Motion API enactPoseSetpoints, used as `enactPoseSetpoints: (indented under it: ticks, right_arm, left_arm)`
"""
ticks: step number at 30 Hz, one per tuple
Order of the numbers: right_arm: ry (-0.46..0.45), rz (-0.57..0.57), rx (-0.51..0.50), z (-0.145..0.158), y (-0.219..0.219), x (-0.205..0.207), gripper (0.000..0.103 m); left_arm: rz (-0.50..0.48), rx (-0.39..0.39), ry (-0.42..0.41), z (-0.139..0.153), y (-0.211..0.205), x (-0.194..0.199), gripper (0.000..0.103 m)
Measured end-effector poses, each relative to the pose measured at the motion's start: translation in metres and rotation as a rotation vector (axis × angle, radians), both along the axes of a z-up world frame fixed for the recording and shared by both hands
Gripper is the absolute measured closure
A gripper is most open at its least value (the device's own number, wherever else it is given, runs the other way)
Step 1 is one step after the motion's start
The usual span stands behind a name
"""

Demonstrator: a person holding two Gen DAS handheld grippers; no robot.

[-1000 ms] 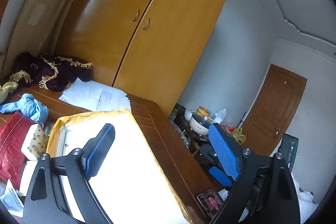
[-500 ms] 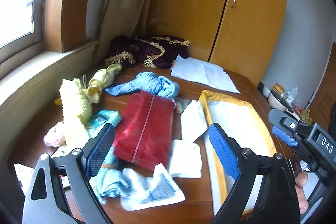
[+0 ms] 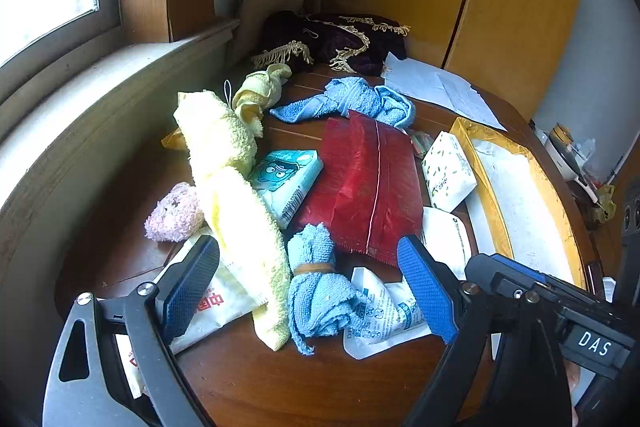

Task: Organize soft objects
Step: 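Grasp the white desiccant packet with the right gripper while the left grasps the banded blue towel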

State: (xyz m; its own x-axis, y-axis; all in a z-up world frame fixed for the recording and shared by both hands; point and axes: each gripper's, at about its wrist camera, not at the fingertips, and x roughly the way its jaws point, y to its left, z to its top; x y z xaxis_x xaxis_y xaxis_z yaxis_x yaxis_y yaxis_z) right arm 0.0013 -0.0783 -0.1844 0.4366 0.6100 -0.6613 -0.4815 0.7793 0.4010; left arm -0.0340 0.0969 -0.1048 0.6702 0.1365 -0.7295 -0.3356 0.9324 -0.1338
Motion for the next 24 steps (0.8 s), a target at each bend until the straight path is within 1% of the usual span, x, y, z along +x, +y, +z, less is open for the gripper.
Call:
enactPoseSetpoints:
  ticks: [1, 3, 5, 9, 13, 16, 19, 22, 24]
  right_arm:
    - [0.006, 0.004, -0.004, 0.001, 0.004, 0.001, 0.054]
    - [-0.010, 0.020, -0.011, 0.004, 0.011, -0.004, 0.053]
    - [-0.046, 0.038, -0.033, 0.008, 0.014, -0.013, 0.053]
    - [-0.087, 0.081, -0.073, 0.009, 0.016, -0.022, 0.053]
    - [-0.119, 0.092, -0.116, 0.005, 0.022, -0.028, 0.053]
    - [-0.137, 0.087, -0.147, 0.002, 0.024, -0.028, 0.053]
    - [-0.123, 0.094, -0.138, 0.001, 0.017, -0.025, 0.053]
    - [-0.139, 0.093, -0.137, 0.002, 0.016, -0.026, 0.051]
    - [-0.136, 0.107, -0.129, 0.002, 0.017, -0.025, 0.049]
  left_arm:
    - [-0.008, -0.017, 0.006, -0.001, 0.000, -0.001, 0.012]
    - [-0.023, -0.035, 0.008, -0.001, 0.002, -0.005, 0.012]
    - [-0.024, -0.035, 0.018, -0.002, -0.001, -0.009, 0.012]
    - [-0.023, -0.052, 0.023, -0.003, 0.002, -0.016, 0.012]
    - [-0.010, -0.042, 0.002, -0.005, -0.003, -0.022, 0.012]
    - [0.001, -0.049, 0.009, -0.008, -0.004, -0.024, 0.012]
    - [-0.002, -0.041, 0.022, -0.009, -0.004, -0.026, 0.012]
    - [0.010, -0.019, 0.012, -0.008, 0.001, -0.032, 0.012]
    - [0.006, -0.037, 0.002, -0.008, 0.004, -0.038, 0.012]
